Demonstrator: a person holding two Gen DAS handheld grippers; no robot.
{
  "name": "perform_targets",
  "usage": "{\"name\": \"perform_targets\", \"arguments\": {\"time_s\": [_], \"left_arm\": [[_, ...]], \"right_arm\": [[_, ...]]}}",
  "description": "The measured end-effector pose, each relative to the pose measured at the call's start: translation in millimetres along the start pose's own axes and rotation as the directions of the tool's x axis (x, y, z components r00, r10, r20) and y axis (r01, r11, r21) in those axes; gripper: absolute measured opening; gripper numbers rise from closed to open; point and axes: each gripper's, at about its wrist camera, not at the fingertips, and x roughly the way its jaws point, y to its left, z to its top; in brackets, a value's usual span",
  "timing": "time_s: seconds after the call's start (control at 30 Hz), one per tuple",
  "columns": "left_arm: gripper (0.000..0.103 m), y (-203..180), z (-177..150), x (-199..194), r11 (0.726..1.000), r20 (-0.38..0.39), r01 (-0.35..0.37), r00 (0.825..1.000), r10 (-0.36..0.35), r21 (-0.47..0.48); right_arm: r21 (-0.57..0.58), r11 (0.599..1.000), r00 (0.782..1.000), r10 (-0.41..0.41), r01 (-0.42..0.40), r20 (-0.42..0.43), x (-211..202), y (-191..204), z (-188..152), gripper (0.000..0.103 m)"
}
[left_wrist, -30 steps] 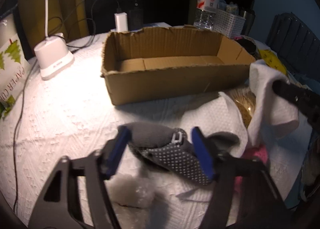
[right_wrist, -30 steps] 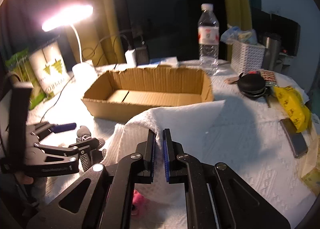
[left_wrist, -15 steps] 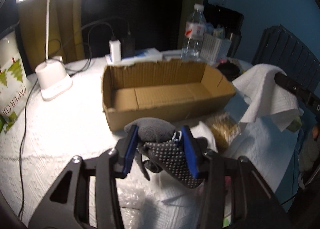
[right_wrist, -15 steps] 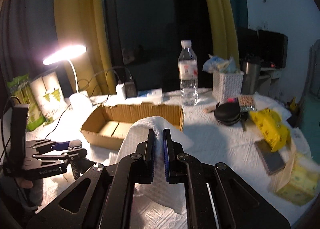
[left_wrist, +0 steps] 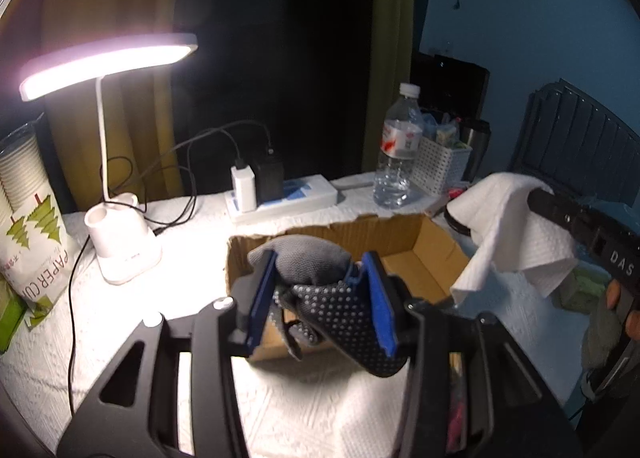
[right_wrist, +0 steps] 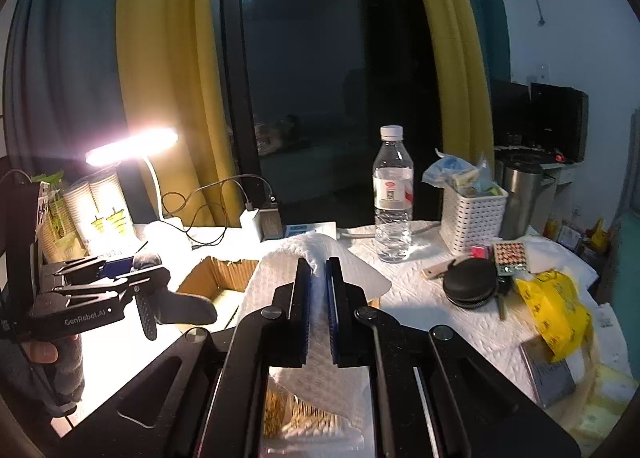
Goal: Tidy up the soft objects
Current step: 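Carry the glove with the left tool into the box while the right tool drops the towel there, then move the right tool to the pink plush while the left tool approaches the cartoon tissue pack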
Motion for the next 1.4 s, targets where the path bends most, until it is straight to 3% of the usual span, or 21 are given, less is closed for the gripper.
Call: {"name": "perform_targets", "arguments": {"time_s": [0.23, 0.43, 0.53, 0.57, 0.63, 0.67, 0.7, 0.77, 1.27, 1.4], "left_arm": [[0.045, 10, 3, 36, 1.0, -0.031, -0.014, 0.999, 0.013, -0.022], [0.047, 10, -2, 63, 0.999, -0.077, 0.016, 0.997, -0.019, -0.033], [0.053, 7, -2, 70, 0.998, -0.084, 0.046, 0.995, -0.048, -0.031], [0.053, 5, -2, 71, 0.998, -0.083, 0.057, 0.995, -0.059, -0.028], [0.054, 1, -1, 72, 0.997, -0.077, 0.074, 0.994, -0.075, -0.016], [0.057, -1, -1, 71, 0.997, -0.076, 0.079, 0.994, -0.079, -0.009], [0.068, -3, -1, 70, 0.997, -0.073, 0.082, 0.994, -0.082, -0.004], [0.079, -5, 0, 66, 0.997, -0.059, 0.082, 0.995, -0.082, -0.002], [0.079, -17, -2, 2, 0.996, 0.029, 0.083, 0.996, -0.084, 0.023], [0.079, -21, -6, -16, 0.995, 0.047, 0.096, 0.994, -0.097, 0.03]], "right_arm": [[0.014, 0.999, 0.999, 0.032, -0.032, -0.041, 41, -5, 0, 0.009], [0.023, 0.999, 0.995, 0.048, -0.047, -0.088, 72, -8, -4, 0.009], [0.028, 0.998, 0.991, 0.06, -0.057, -0.12, 85, -8, -7, 0.01], [0.029, 0.998, 0.99, 0.061, -0.058, -0.128, 87, -8, -7, 0.012], [0.03, 0.998, 0.988, 0.06, -0.056, -0.142, 91, -8, -9, 0.034], [0.033, 0.998, 0.988, 0.06, -0.056, -0.144, 92, -8, -9, 0.04], [0.036, 0.998, 0.988, 0.061, -0.057, -0.145, 92, -9, -10, 0.046], [0.037, 0.998, 0.988, 0.057, -0.052, -0.142, 90, -9, -9, 0.047], [0.014, 1.0, 0.996, 0.026, -0.025, -0.089, 32, 8, -5, 0.05], [0.014, 1.0, 0.997, 0.019, -0.018, -0.073, 13, 14, -8, 0.055]]}}
